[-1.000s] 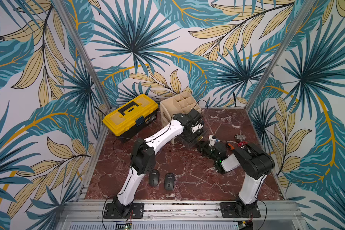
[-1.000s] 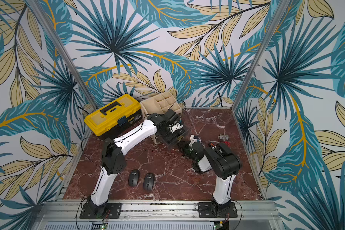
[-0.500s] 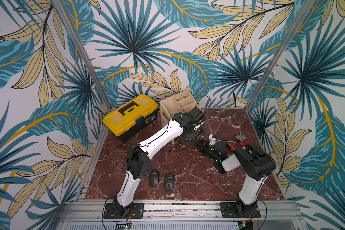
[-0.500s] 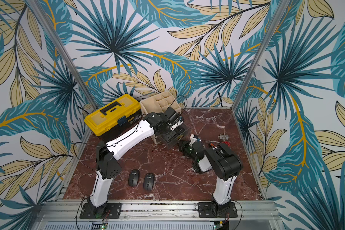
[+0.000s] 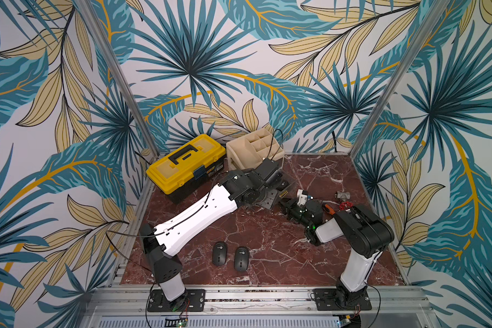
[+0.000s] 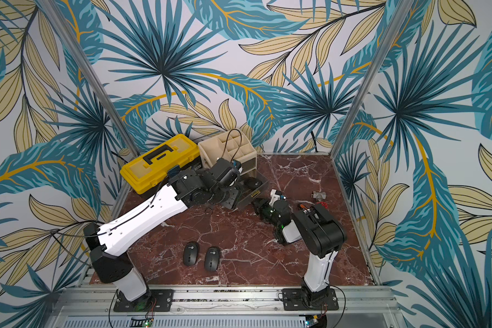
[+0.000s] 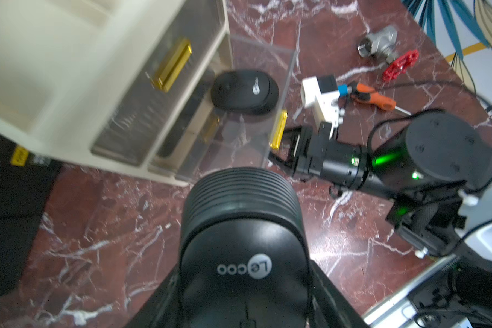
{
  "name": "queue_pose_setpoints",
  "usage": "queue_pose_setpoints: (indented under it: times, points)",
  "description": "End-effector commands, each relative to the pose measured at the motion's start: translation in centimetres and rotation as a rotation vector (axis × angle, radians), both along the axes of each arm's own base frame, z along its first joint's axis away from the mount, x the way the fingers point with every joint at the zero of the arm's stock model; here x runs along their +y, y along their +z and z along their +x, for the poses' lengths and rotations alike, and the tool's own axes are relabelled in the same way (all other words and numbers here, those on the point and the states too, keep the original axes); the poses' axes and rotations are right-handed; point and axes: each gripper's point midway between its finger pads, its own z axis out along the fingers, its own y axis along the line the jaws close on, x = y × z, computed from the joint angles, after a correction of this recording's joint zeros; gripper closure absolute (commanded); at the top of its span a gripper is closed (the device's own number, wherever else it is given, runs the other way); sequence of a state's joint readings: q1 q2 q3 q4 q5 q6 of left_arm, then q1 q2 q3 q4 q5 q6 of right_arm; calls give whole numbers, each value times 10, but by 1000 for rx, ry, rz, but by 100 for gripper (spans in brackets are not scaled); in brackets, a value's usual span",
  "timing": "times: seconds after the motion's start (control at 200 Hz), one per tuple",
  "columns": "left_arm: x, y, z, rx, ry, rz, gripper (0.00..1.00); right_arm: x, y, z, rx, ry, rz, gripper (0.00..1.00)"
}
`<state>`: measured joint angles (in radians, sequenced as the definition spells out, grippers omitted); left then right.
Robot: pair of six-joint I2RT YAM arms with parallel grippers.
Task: Take the mice out of the drawer
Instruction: Pick up the mouse from the drawer, then place the mouse at the center of the board.
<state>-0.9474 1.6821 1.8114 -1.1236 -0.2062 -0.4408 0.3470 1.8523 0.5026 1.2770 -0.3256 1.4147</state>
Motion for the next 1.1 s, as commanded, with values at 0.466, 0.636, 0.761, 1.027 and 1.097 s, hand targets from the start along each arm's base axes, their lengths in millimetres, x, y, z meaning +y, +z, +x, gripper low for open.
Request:
queue_pose_setpoints:
  times: [0.466,0.636,0.761,1.027,1.097]
  points:
    - [-20,-122,-98,288,196,-177,56,7,39,1,-118,38,-5,100]
    - [-16,-157,-108,339,213,-146,57,7,38,0,-117,39,-12,100]
    - [-15,-182,-115,371,220,-116,57,7,36,0,-114,40,-14,100]
    - [-1,-217,-129,402,236,5,58,6,32,1,-105,37,-18,100]
    - [5,-221,-129,395,245,37,58,7,31,0,-105,40,-17,100]
